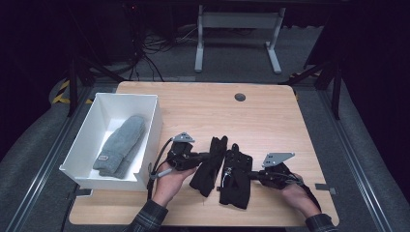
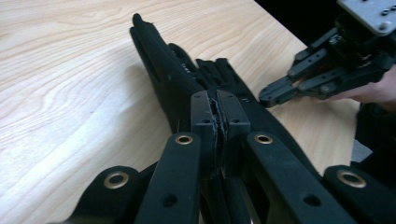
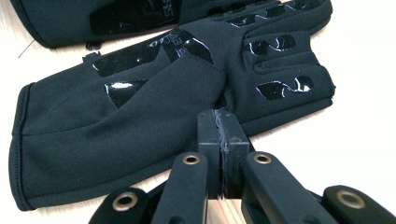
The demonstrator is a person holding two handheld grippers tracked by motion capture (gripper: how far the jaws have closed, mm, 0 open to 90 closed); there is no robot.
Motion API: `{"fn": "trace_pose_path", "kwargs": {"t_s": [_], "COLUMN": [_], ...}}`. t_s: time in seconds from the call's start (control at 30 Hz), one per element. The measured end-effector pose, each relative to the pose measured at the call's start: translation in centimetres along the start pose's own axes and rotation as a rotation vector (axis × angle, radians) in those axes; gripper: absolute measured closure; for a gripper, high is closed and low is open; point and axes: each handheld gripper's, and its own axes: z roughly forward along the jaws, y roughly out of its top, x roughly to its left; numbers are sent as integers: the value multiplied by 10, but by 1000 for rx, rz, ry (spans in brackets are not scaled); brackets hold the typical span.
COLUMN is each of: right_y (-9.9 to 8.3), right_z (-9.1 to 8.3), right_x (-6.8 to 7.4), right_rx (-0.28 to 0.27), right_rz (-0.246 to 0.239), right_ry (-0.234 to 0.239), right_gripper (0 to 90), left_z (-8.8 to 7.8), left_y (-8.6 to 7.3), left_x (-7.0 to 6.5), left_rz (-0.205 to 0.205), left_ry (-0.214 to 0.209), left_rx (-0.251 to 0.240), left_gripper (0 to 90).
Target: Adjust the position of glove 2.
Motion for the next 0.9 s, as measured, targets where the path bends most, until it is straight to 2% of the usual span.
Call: {"fn": "trace_pose_path", "kwargs": {"t_s": [0.4,0.63,0.8,0.9], "right_y": [11,19,26,31], "right_z": [13,22,33,37], "right_x": [3,7,12,14], "right_rx": [-2,-3,-12,-7], "right_rz": [-12,-28,-41,-51], "right_ry": [24,32,49,44], "right_gripper": [900,900,900,900], "left_z": [5,11,20,26], "left_y": [7,8,8,7], "left_x": [-14,-14,-15,-16], "left_rz": [25,22,19,23], "left_ry": [-37,-44,-50,-51], "left_rx": [2,14,28,42], "left_gripper": [873,873,873,873]}}
